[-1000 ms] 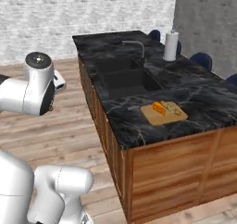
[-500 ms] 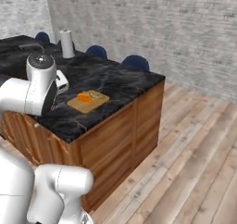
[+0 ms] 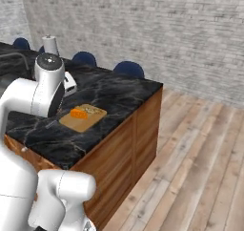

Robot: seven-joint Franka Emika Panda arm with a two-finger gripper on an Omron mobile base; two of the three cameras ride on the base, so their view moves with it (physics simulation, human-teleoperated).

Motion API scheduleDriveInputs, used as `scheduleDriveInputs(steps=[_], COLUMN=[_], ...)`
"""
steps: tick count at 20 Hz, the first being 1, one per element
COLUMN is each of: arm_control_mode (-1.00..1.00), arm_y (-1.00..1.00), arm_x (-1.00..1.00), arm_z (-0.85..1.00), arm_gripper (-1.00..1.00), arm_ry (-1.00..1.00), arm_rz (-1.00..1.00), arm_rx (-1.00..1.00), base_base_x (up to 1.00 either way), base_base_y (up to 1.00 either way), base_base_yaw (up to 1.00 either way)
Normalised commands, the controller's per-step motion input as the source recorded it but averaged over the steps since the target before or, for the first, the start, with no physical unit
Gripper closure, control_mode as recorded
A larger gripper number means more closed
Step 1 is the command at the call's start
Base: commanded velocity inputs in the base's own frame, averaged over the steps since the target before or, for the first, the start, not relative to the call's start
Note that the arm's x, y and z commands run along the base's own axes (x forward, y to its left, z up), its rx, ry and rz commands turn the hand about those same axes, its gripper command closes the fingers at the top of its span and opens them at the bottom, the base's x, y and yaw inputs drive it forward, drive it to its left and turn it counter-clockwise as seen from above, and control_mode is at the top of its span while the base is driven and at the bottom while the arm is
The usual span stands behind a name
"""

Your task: Retrieve the sausage and cheese from the fridge and place them on the cutting board on the counter.

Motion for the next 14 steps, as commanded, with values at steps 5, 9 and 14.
scheduleDriveInputs(steps=[5, 9, 14], arm_control_mode=[1.00, 1.00, 1.00], arm_y=[0.00, 0.00, 0.00], arm_x=[0.00, 0.00, 0.00], arm_z=[0.00, 0.00, 0.00], arm_gripper=[1.00, 1.00, 1.00], arm_ry=[0.00, 0.00, 0.00], arm_rz=[0.00, 0.00, 0.00], arm_rx=[0.00, 0.00, 0.00], base_base_x=[0.56, 0.53, 0.03], base_base_y=[0.19, 0.07, 0.00], base_base_yaw=[0.00, 0.06, 0.02])
